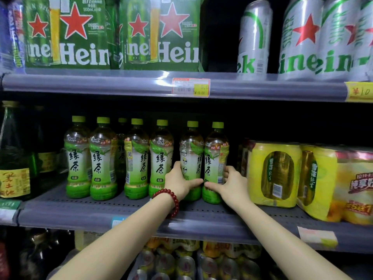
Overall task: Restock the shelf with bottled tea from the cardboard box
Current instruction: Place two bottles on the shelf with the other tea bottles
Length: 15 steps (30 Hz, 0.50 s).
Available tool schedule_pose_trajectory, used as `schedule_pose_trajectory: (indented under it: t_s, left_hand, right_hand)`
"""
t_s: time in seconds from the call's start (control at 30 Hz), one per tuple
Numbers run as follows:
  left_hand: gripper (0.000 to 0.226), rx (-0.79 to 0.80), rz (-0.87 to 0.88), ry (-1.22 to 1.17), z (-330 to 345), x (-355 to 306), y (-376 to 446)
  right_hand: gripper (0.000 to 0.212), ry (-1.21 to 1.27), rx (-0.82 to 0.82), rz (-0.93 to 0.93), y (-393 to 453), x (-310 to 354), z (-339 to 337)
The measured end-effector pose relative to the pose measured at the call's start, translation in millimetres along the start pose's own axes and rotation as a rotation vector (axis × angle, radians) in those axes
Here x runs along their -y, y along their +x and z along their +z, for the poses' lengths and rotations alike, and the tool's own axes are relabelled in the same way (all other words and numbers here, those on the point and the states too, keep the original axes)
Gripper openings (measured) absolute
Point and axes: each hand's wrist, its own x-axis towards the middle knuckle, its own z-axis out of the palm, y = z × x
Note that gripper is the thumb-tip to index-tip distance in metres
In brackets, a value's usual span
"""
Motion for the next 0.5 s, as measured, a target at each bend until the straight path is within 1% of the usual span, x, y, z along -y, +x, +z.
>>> schedule_pose_trajectory:
  t_s: [0.27, 0.4, 0.5]
  left_hand:
    - [0.08, 0.065, -0.003, 0.013, -6.6, -1.8, -0.9]
    - [0.085, 0.093, 0.006, 0.027, -11.7, -0.5, -1.7]
    - [0.088, 0.083, 0.011, 0.023, -10.8, 1.0, -3.8]
  right_hand:
    - [0.069, -0.009, 0.013, 0.018, -0.8, 3.5, -1.4]
    - [0.068, -0.034, 0.008, 0.025, -2.0, 7.9, -1.3]
    - [0.067, -0.043, 0.012, 0.024, -4.6, 10.8, -1.8]
